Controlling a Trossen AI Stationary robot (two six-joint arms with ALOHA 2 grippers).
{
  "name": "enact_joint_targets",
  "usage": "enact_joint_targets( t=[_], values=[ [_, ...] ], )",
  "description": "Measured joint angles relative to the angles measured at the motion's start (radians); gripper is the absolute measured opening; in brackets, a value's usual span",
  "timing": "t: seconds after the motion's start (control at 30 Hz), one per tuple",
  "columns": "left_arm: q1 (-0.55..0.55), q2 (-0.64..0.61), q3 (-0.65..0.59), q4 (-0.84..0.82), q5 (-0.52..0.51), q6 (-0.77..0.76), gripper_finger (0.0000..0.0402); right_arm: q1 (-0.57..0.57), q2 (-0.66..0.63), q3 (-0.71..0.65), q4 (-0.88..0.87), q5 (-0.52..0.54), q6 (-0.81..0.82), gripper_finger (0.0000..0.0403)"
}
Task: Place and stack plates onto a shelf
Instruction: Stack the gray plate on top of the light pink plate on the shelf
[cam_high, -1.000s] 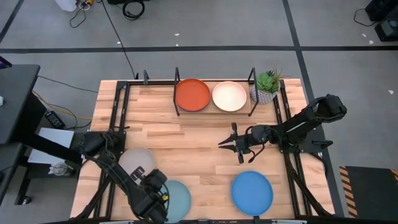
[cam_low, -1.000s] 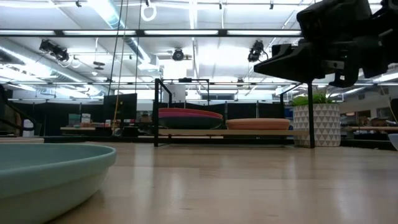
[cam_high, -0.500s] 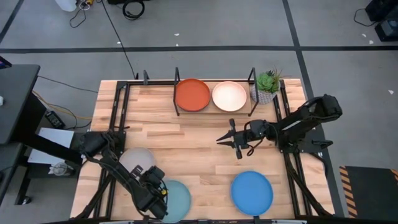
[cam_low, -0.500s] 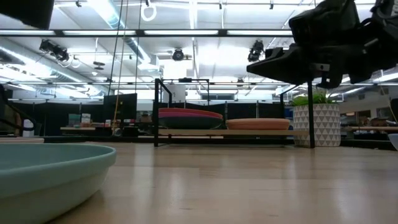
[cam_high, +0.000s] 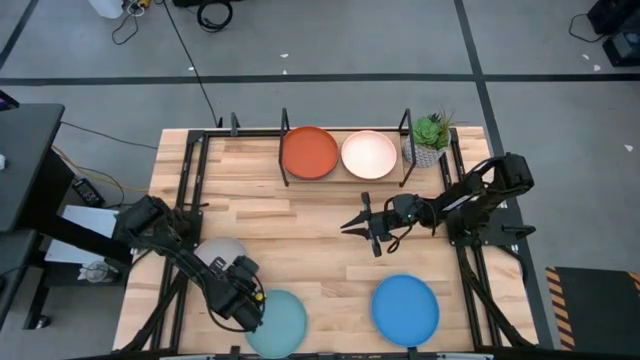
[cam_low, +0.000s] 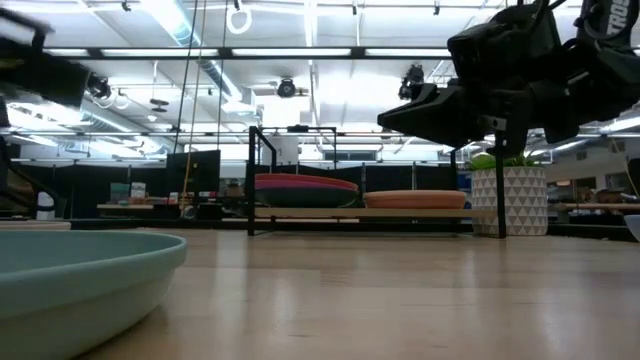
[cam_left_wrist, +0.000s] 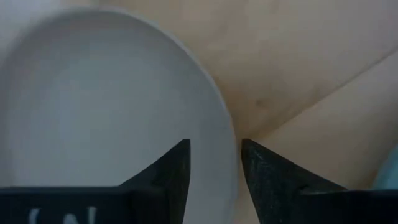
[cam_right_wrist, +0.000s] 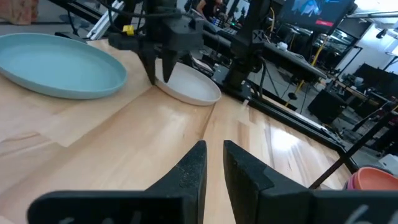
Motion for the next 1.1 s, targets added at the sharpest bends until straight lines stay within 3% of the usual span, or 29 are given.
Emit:
enact_joint_targets(
  t=[0.13,0.43,0.53,0.7,1.1],
  values=[
    [0.002,-0.015,-0.059,0.108,0.029,0.018,0.0143,0.0,-0.001,0.003,-0.006,0.0,-0.003,0.0059],
    [0.02,-0.045,-0.068,0.084,0.06,0.039,0.0137,0.0,-0.001,0.003,-0.006,0.001,-0.002,0.0059],
    [0.023,-0.08,-0.068,0.075,0.057,0.042,0.0108,0.0,-0.001,0.003,-0.006,0.001,-0.002,0.0059],
    [0.029,-0.105,-0.065,0.075,0.052,0.065,0.0019,0.001,-0.002,0.003,-0.007,0.003,-0.002,0.0059],
    [0.049,-0.21,-0.066,0.066,0.04,0.163,0.0007,0.003,-0.003,0.002,-0.039,0.003,0.056,0.0059]
  ],
)
